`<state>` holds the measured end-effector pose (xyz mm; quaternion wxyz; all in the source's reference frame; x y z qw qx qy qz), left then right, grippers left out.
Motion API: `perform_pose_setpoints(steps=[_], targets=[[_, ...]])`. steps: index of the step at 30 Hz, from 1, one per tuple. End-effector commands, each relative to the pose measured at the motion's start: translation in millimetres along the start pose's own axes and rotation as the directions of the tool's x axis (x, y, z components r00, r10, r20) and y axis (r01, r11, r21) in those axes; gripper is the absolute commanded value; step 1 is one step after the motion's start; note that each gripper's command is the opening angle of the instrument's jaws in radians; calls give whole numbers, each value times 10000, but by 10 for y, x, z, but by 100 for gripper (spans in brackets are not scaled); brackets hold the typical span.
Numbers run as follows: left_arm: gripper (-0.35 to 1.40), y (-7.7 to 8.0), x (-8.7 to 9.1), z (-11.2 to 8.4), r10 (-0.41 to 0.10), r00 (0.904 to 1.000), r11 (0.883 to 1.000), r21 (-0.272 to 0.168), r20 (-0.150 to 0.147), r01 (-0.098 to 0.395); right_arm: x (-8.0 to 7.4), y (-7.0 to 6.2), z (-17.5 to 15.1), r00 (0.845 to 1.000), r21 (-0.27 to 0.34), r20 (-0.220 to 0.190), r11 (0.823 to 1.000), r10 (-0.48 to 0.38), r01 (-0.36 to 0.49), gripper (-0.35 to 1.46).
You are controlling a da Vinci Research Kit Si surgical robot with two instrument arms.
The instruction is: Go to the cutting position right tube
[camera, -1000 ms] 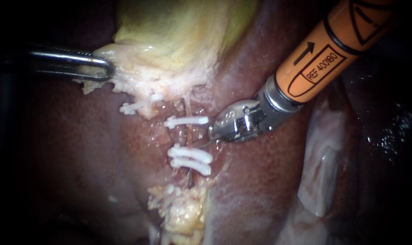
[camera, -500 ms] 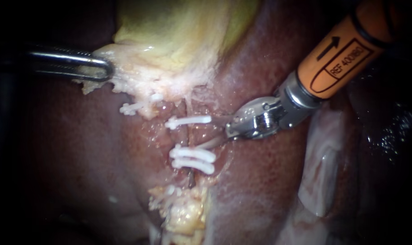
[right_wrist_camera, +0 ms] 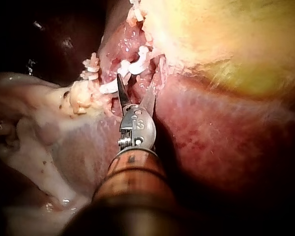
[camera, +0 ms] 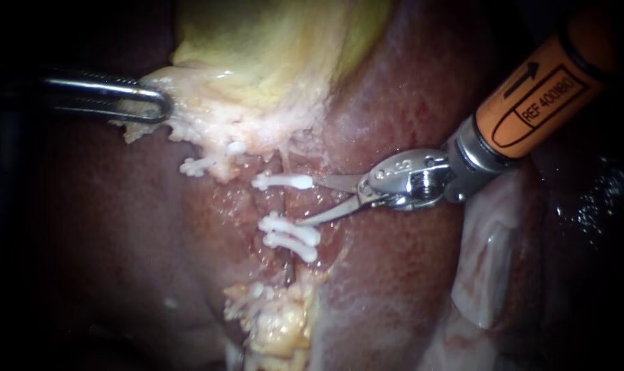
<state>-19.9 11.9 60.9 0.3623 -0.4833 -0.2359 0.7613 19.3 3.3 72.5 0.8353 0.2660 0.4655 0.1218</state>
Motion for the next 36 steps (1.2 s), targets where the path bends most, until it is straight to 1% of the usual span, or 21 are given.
perform_pose_setpoints(steps=[1,5,7,9,12,13,16,19,24,36], targets=[[-35,0,0,0,2,10000,10000,-3,1,-2,-3,0,1,10000,123,-32,9999,57,-57,120],[-35,0,0,0,2,10000,10000,-3,1,-2,-14,3,7,9989,501,-212,9980,409,-398,123],[-35,0,0,0,2,10000,10000,-3,1,-2,-19,6,10,9973,759,-320,9950,668,-642,125],[-35,0,0,0,2,10000,10000,-3,1,-2,-25,7,13,9964,1035,-389,9921,747,-704,126],[-35,0,0,0,2,10000,10000,-4,1,-2,-33,8,18,9961,1373,-502,9884,723,-648,126],[-35,0,0,0,2,10000,10000,-3,1,-2,-35,8,20,9958,1508,-596,9868,688,-592,128],[-35,0,0,0,2,10000,10000,-3,1,-2,-38,7,22,9947,1819,-812,9822,625,-468,130],[-35,0,0,0,2,10000,10000,-2,1,-2,-36,8,25,9934,2138,-1008,9763,551,-324,130],[-35,0,0,0,1,10000,10000,-2,1,-1,-30,7,33,9906,2300,-1238,9728,583,-286,130],[-35,0,0,0,1,10000,10000,-1,0,-1,-11,-3,57,9780,2764,-1866,9602,938,-394,130]])
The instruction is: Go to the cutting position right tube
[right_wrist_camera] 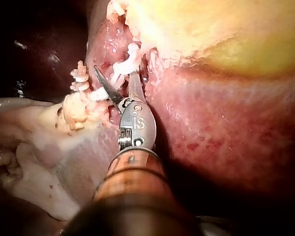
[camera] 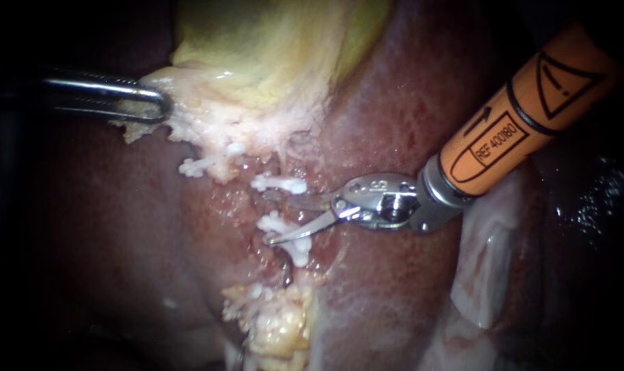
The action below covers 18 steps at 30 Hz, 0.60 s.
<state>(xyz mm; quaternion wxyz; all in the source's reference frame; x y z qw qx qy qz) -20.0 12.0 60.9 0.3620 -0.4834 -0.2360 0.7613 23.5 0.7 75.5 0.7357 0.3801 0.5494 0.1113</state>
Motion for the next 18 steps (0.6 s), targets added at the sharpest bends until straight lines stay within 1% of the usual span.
perform_pose_setpoints(steps=[1,3,8,12,18], targets=[[-35,0,0,0,-2,10000,10000,4,-1,2,1,-1,2,10000,46,-46,10000,34,-34,130],[-35,0,0,0,-2,10000,10000,4,-1,2,2,-2,5,9999,141,-86,9999,58,-57,130],[-35,0,0,0,-2,10000,10000,4,-1,2,8,-5,12,9992,334,-356,9993,181,-170,130],[-35,0,0,0,-3,10000,10000,5,-2,3,13,-4,20,9989,313,-399,9992,255,-243,130],[-35,0,0,0,-3,10000,10000,4,-1,3,16,-5,25,9981,324,-495,9988,378,-362,130]])
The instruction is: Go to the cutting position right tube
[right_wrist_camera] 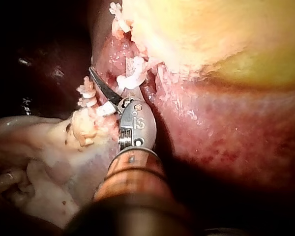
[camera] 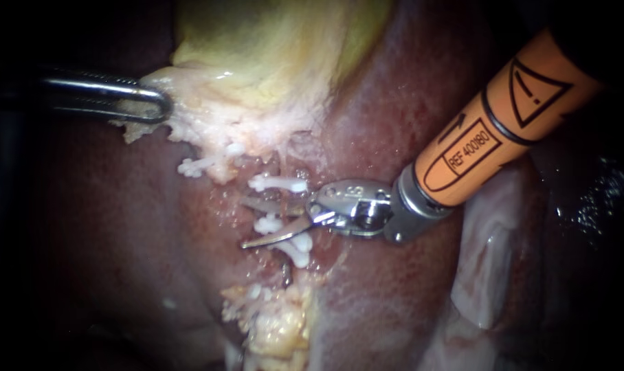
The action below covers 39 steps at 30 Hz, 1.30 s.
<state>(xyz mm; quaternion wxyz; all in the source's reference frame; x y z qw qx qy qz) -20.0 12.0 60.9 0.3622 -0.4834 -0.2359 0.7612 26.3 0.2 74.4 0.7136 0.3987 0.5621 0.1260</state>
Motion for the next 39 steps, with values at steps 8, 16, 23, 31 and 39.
perform_pose_setpoints(steps=[8,16,23,31,39], targets=[[-35,0,0,0,1,10000,10000,-3,2,-1,16,-17,-8,9998,157,-180,9998,122,-119,130],[-35,-1,0,0,1,10000,10000,-4,2,-1,33,-38,1,9984,561,-525,9982,219,-189,130],[-35,-1,0,0,1,10000,10000,-4,2,-1,41,-46,7,9974,689,-662,9974,279,-233,130],[-35,-1,0,0,1,10000,10000,-5,2,-1,45,-48,6,9967,735,-757,9970,297,-241,128],[-35,-1,0,0,0,10000,10000,-6,3,0,45,-48,6,9967,736,-756,9970,295,-239,128]])
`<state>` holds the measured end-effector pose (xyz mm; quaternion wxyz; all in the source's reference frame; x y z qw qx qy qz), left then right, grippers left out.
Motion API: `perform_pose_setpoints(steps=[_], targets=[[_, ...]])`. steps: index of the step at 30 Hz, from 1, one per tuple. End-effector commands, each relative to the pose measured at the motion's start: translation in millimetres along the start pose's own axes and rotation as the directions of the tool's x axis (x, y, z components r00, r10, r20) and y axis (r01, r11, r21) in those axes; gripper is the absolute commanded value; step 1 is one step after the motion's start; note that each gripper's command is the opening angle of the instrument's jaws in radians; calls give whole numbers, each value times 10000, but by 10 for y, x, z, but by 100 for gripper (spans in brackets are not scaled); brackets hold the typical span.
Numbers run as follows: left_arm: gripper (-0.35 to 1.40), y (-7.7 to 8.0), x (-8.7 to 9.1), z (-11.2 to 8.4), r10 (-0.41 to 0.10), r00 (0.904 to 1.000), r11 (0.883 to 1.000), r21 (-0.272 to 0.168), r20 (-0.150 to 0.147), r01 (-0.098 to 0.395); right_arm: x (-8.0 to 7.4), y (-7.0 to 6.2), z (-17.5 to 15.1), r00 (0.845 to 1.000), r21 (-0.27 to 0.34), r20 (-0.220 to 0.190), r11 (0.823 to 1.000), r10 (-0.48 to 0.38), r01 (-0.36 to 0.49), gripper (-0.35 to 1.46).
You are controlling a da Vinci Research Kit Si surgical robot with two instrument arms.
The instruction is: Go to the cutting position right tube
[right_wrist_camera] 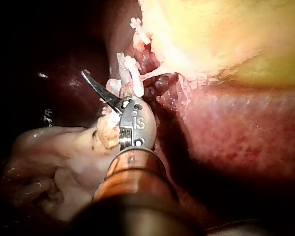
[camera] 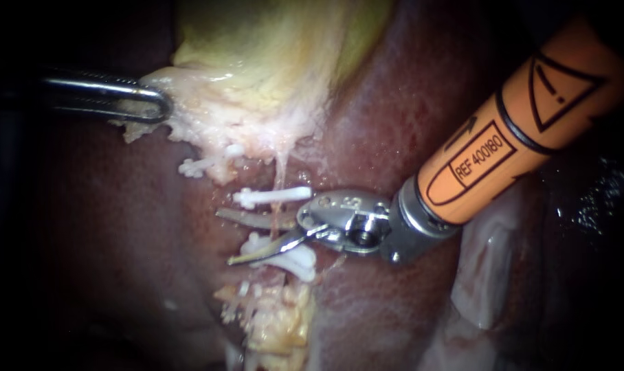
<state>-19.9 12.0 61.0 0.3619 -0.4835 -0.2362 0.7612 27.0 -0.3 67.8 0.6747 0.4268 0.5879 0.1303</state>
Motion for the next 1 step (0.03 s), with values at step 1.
perform_pose_setpoints(steps=[1], targets=[[-35,0,0,0,-2,10000,10000,29,-6,2,-1,0,0,10000,-2,4,10000,-4,4,128]])
